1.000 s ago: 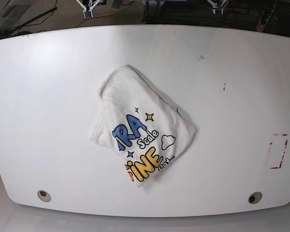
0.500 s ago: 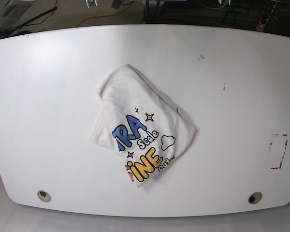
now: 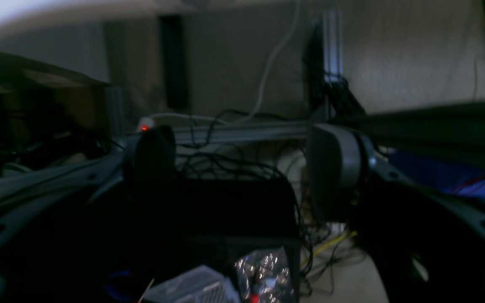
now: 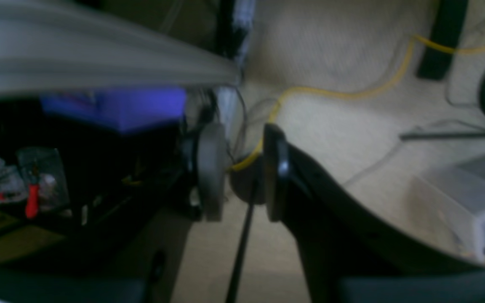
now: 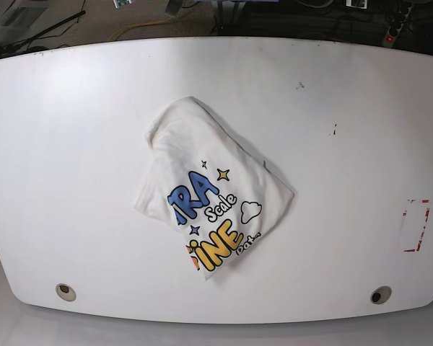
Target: Fold the T-shirt properly
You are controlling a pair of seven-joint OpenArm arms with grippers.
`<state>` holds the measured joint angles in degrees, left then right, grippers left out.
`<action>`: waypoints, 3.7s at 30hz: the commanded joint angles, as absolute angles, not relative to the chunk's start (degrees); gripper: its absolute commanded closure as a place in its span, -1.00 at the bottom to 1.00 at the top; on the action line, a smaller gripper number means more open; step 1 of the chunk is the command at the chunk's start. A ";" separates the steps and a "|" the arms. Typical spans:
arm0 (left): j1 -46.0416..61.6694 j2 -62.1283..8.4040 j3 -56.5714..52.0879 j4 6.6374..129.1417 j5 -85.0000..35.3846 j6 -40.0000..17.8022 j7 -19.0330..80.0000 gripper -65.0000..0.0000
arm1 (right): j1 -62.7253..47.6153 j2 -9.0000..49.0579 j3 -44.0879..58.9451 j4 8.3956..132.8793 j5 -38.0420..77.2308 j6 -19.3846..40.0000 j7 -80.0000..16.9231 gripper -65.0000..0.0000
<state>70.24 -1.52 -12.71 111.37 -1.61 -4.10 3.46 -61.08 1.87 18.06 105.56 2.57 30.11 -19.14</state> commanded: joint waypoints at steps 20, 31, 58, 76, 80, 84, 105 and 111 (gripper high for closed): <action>58.77 -0.13 -21.05 114.86 -9.54 -4.18 2.33 -0.71 | -52.18 4.88 26.51 113.54 22.73 30.37 -19.74 0.54; 45.49 -5.67 -17.45 114.68 -6.64 -4.18 9.27 -0.72 | -38.46 4.53 26.33 113.27 23.52 30.37 -25.01 0.32; 37.67 -6.46 -17.19 114.59 -1.89 -4.18 14.55 -0.72 | -10.68 1.71 26.07 101.05 23.69 30.37 -51.74 -0.41; 37.67 -6.46 -17.27 114.51 -1.89 -4.18 14.55 -0.71 | -5.32 1.63 24.13 91.82 23.43 32.75 -51.38 -0.30; 37.67 -6.46 -17.27 114.51 -1.89 -4.18 14.55 -0.71 | -4.35 1.63 23.96 88.75 23.08 32.75 -51.38 0.21; 37.67 -6.46 -17.27 114.51 -1.89 -4.18 14.55 -0.71 | -4.53 1.63 24.13 88.13 23.34 32.75 -51.38 0.72; 37.49 -6.90 -9.45 114.51 1.45 -4.18 14.64 -0.71 | 1.27 9.45 17.89 111.43 23.52 33.10 -51.74 1.00; 36.00 -6.55 -4.26 114.42 7.78 -4.18 14.64 -0.71 | 9.71 12.62 14.55 111.69 23.52 33.19 -51.74 1.00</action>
<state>36.16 -6.37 -4.97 113.45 6.90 -4.01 16.32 6.90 11.31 15.29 110.63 22.74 33.15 -53.28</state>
